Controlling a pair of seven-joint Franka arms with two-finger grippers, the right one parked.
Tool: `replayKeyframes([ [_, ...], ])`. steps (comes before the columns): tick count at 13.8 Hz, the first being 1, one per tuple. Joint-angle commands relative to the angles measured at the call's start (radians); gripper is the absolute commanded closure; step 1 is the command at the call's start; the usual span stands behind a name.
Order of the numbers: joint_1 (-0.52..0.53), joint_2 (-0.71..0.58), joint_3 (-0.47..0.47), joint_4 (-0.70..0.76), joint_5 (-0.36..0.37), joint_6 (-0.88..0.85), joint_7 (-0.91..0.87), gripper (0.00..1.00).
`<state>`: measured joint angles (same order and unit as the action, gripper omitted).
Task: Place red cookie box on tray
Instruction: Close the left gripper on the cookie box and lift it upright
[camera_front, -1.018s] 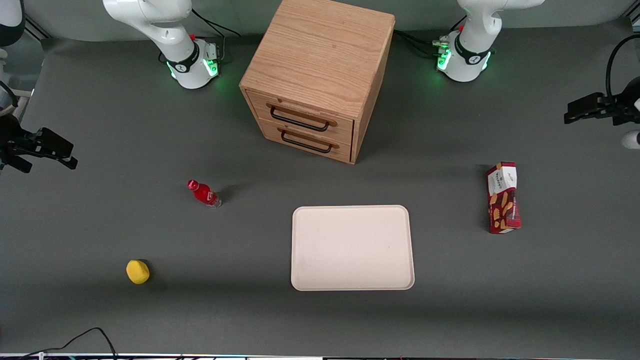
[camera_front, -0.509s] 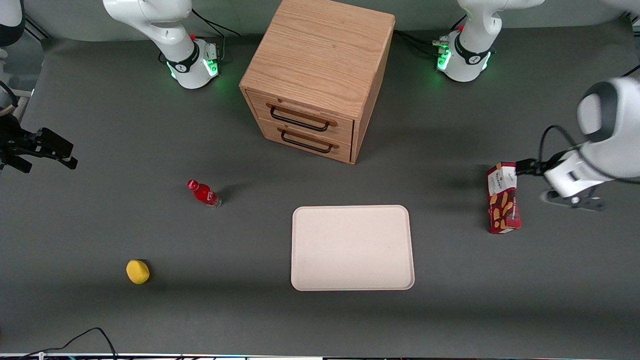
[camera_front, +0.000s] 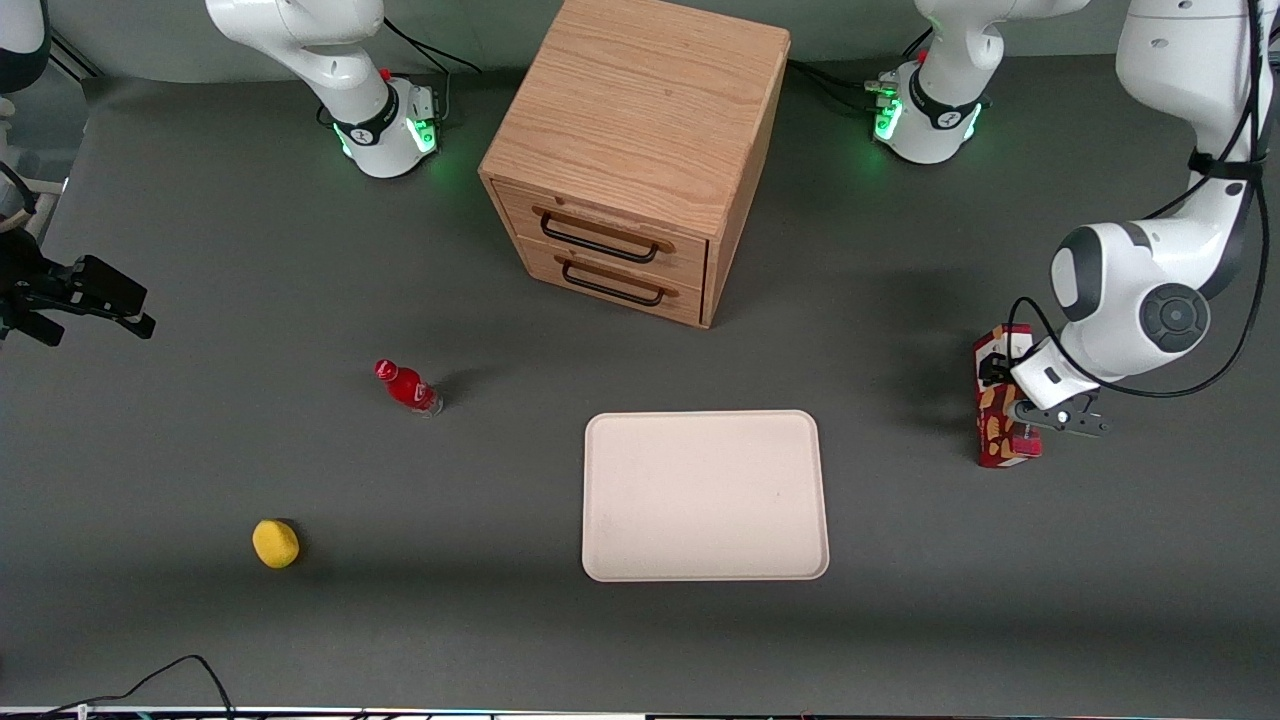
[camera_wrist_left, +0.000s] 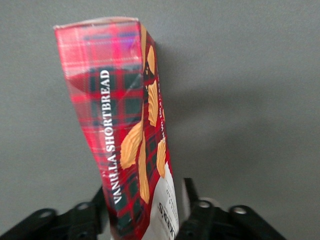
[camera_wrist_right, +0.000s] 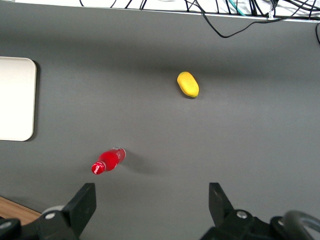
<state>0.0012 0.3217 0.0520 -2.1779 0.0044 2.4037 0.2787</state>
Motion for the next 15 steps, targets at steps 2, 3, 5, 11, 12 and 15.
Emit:
replayKeyframes([
  [2,-0.003,-0.035,0.006,-0.011,-0.018,-0.001,0.019,1.0],
  [3,-0.003,-0.041,0.005,-0.008,-0.018,-0.012,0.019,1.0],
  [5,-0.003,-0.058,0.005,0.029,-0.018,-0.085,0.017,1.0],
  [11,-0.018,-0.107,-0.05,0.645,-0.093,-0.864,-0.166,1.0],
  [12,-0.018,-0.104,-0.082,0.718,-0.098,-0.918,-0.243,1.0],
  [15,-0.02,-0.089,-0.259,0.785,-0.087,-0.917,-0.532,1.0],
])
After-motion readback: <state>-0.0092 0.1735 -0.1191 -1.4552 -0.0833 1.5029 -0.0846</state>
